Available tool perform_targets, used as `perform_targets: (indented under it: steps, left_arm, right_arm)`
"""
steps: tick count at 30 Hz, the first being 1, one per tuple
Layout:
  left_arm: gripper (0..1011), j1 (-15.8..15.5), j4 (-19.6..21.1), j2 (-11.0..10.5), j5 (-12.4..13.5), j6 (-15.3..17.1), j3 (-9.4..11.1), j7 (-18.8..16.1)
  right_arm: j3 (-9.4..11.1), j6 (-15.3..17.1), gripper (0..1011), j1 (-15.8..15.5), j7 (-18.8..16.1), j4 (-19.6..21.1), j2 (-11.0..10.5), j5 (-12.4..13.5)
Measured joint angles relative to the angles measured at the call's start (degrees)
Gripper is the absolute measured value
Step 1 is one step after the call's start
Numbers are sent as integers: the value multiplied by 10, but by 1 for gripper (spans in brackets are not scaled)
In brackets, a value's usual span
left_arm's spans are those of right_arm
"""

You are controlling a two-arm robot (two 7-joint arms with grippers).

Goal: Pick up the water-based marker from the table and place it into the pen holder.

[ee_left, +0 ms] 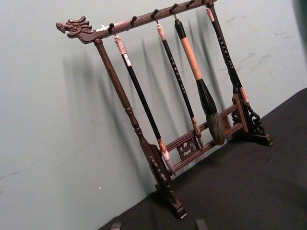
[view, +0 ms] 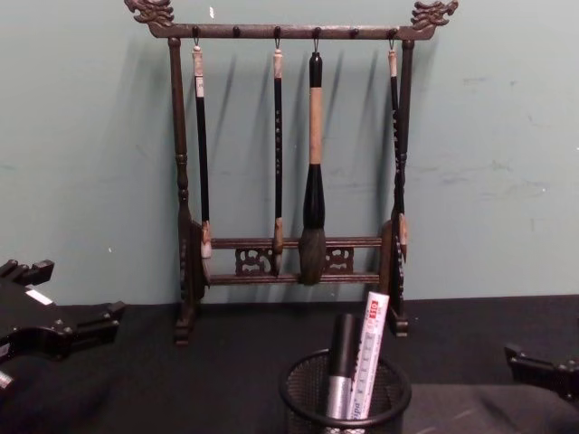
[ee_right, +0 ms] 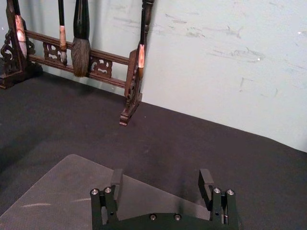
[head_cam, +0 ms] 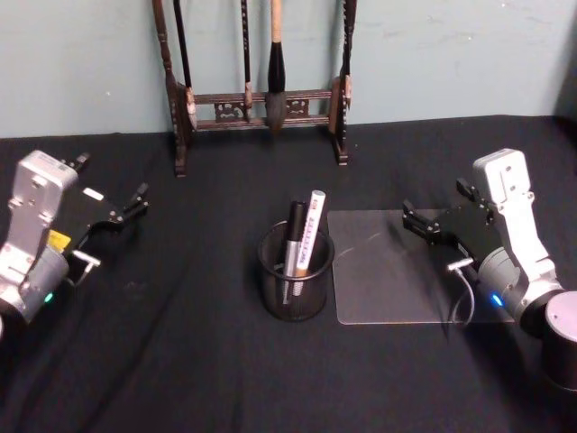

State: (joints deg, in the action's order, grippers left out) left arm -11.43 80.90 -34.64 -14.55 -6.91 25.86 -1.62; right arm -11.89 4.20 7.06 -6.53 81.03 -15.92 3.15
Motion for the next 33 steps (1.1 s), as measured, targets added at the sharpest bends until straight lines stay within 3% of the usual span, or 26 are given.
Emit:
perform_targets:
  steps: [33]
  left_arm:
    - [1001,0,0,0,0,0,0,0]
  right_arm:
    - [0,-1,1003,0,0,1,-1,1]
